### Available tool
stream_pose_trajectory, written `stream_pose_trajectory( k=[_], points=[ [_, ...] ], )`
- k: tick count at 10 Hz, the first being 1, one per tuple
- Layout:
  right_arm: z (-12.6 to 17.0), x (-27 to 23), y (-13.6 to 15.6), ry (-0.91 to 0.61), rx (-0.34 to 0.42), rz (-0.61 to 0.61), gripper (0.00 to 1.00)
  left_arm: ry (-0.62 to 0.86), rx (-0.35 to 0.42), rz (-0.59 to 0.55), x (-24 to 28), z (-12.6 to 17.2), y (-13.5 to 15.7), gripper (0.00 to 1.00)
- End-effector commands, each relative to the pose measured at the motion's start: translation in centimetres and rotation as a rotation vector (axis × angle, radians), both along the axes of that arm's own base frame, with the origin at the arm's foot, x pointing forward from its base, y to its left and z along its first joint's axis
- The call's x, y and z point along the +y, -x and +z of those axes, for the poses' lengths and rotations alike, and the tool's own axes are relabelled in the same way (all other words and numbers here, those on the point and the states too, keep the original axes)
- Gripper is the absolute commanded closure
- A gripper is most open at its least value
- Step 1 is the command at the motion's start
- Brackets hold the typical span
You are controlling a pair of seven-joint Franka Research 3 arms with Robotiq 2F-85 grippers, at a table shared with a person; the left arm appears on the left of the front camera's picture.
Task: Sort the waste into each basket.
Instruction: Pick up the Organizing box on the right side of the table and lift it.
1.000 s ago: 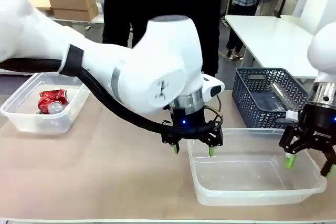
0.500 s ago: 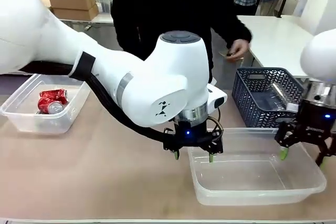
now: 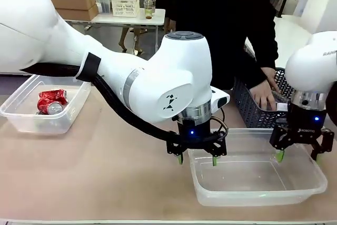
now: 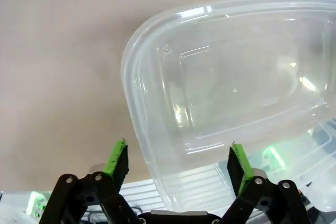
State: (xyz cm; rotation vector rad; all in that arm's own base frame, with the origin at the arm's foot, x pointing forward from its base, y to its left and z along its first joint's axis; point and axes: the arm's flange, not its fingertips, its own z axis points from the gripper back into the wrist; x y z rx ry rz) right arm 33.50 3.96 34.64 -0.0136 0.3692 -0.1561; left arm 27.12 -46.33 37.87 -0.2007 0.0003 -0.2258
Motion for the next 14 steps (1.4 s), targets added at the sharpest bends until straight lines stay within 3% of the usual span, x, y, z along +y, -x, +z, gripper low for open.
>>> stream_pose_trajectory(
  k=[1, 2, 3, 5, 6, 8, 9, 11, 14],
  points=[
    [-2.7, -0.9, 5.6, 0.022, 0.046, 0.056, 0.55, -0.003, 0.019, -0.005, 0.3, 0.2, -0.2, 0.60],
    [-2.8, -1.0, 5.8, 0.012, 0.056, 0.064, 0.56, -0.005, 0.023, 0.001, 0.3, 0.2, -0.2, 0.73],
    [-3.0, -1.0, 5.9, 0.006, 0.058, 0.068, 1.00, -0.002, 0.023, 0.002, 0.3, 0.2, -0.2, 1.00],
    [-2.7, -1.2, 6.0, -0.003, 0.047, 0.066, 1.00, -0.006, 0.029, 0.000, 0.3, 0.1, -0.2, 1.00],
    [-2.4, -1.2, 6.1, -0.004, 0.040, 0.073, 0.84, -0.001, 0.032, -0.003, 0.3, 0.2, -0.3, 0.97],
    [-2.3, -1.3, 6.2, 0.000, 0.046, 0.073, 1.00, -0.010, 0.039, -0.014, 0.4, 0.3, -0.2, 1.00],
    [-2.0, -1.5, 6.1, 0.005, 0.046, 0.045, 1.00, -0.020, 0.044, 0.003, 0.7, 0.6, -0.2, 1.00],
    [0.8, -0.9, 6.6, -0.003, 0.036, 0.015, 1.00, -0.010, 0.065, -0.031, 2.4, 2.7, 0.3, 1.00],
    [8.8, 2.3, 6.1, 0.006, 0.031, -0.078, 1.00, 0.017, 0.076, -0.011, 7.9, 8.6, 2.4, 1.00]
  ],
)
